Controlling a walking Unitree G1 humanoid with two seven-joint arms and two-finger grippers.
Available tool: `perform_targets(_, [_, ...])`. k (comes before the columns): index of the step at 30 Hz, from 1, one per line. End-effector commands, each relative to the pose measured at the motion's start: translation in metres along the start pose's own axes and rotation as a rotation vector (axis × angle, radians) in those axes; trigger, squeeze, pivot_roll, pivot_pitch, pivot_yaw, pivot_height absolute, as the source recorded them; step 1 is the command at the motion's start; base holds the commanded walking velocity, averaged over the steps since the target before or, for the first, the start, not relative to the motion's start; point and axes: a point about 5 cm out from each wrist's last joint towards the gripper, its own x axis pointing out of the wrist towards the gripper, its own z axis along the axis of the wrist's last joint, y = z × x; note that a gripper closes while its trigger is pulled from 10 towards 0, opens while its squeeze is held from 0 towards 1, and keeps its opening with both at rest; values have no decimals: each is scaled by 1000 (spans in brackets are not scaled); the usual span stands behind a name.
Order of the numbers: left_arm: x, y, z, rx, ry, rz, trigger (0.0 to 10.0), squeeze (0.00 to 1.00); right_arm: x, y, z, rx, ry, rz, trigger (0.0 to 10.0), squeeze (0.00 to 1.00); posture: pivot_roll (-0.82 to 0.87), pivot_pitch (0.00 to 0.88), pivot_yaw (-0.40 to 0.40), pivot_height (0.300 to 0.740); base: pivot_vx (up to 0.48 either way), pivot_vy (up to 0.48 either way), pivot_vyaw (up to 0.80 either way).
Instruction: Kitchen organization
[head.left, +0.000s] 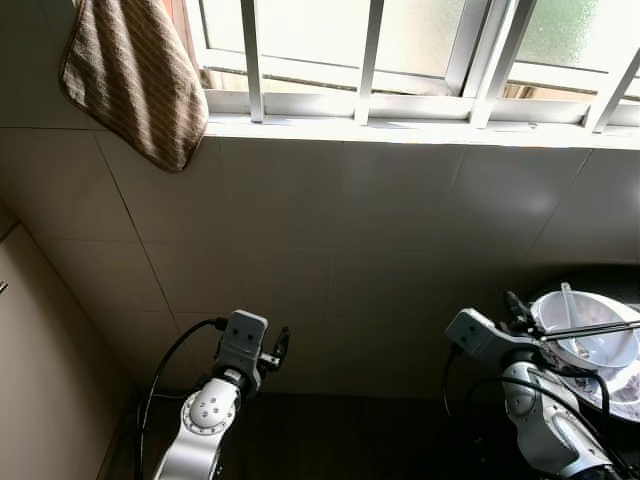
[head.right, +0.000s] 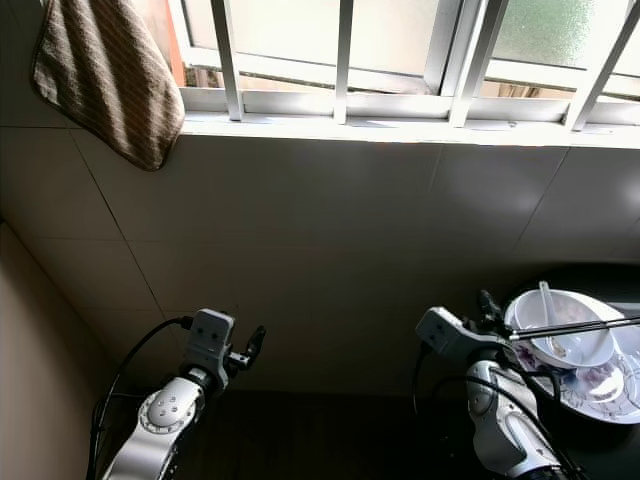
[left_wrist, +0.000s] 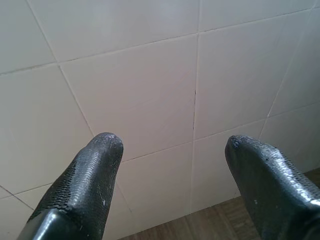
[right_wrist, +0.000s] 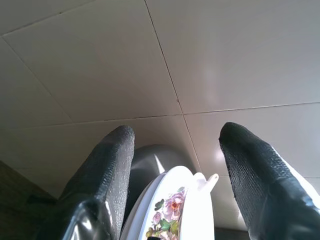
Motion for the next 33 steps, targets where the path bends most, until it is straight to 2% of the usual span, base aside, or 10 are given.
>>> perform_targets(1, [1,1,5,-3,-14,0,10000,0,-1,-1,-3,21,18,5,10000,0,-42,0,-46,740,0,0,0])
perform_targets(14, [1,1,5,-9,-16,0,10000,0,-10,0,-15,-4,47,13,10000,0,-52,0,-44,740,0,0,0])
perform_targets(25, [2,1,6,-15,-18,2,10000,0,-3,-9,-31,-53,68,4,10000,0,-50,0,-53,740,0,0,0])
perform_targets(33, [2,1,6,-19,-19,3,10000,0,-5,-6,-38,-67,61,26,10000,0,-52,0,-52,740,0,0,0])
